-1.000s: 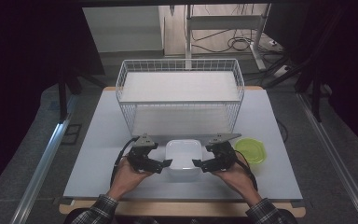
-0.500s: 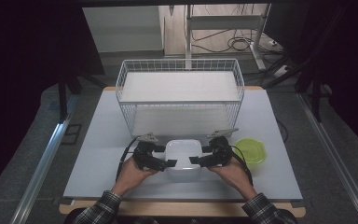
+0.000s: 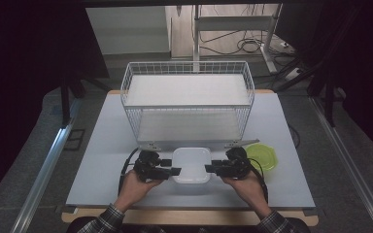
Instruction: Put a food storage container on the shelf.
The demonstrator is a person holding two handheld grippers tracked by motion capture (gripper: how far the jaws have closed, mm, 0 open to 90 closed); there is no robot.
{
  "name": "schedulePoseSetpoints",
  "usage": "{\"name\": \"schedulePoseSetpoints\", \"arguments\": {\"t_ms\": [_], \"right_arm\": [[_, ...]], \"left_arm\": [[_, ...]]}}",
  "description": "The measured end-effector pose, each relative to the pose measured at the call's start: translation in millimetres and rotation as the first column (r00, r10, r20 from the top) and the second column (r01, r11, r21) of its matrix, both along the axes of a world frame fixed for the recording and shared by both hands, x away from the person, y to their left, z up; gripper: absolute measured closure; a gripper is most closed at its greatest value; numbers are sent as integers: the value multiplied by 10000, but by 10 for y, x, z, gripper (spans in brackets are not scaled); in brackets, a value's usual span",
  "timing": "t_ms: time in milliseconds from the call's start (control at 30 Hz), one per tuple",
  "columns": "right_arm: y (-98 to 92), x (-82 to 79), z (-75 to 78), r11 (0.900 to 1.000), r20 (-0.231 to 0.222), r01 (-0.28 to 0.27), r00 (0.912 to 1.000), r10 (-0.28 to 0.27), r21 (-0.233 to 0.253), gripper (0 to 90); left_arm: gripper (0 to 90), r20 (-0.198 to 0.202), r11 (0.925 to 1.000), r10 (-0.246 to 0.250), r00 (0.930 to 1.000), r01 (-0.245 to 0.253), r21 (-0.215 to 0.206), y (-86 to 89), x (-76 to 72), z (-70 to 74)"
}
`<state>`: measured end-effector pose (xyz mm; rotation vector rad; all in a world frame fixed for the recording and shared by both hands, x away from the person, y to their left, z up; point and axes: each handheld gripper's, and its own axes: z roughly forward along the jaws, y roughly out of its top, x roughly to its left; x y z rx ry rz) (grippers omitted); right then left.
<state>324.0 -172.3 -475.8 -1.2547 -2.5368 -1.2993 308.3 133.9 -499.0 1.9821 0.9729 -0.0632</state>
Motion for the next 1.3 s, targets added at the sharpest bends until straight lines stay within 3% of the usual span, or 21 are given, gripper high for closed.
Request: {"name": "schedulePoseSetpoints", "arguments": {"t_ms": [167,333,667,733,767,967,1300], "right_arm": [[22,-63,33,9998,35,177,9998,-177,-32,671],[16,-110,44,9983,-140,451,9989,-446,376,708],[21,-107,51,9950,65,924,9957,-927,390,758],[22,-108,64,9943,338,1011,9942,-1022,334,792],[39,-116,71,9950,574,989,9934,-994,127,792],[94,-117,103,9947,1173,1028,9879,-1013,-71,792],[83,-65,260,9938,1622,967,9812,-1044,547,791]], "left_arm": [[534,-166,9996,280,9995,-281,-47,33,-60,22],[614,-256,9977,676,9974,-676,14,50,-130,50],[696,128,9876,1546,9879,-1549,247,-20,-155,100],[760,282,9832,1798,9833,-1805,260,-17,-149,105],[764,283,9823,1851,9823,-1858,228,-14,-140,99],[765,488,9786,2034,9779,-2046,207,-2,-130,104],[772,1223,9770,2134,9693,-2122,-228,49,-120,341]]}}
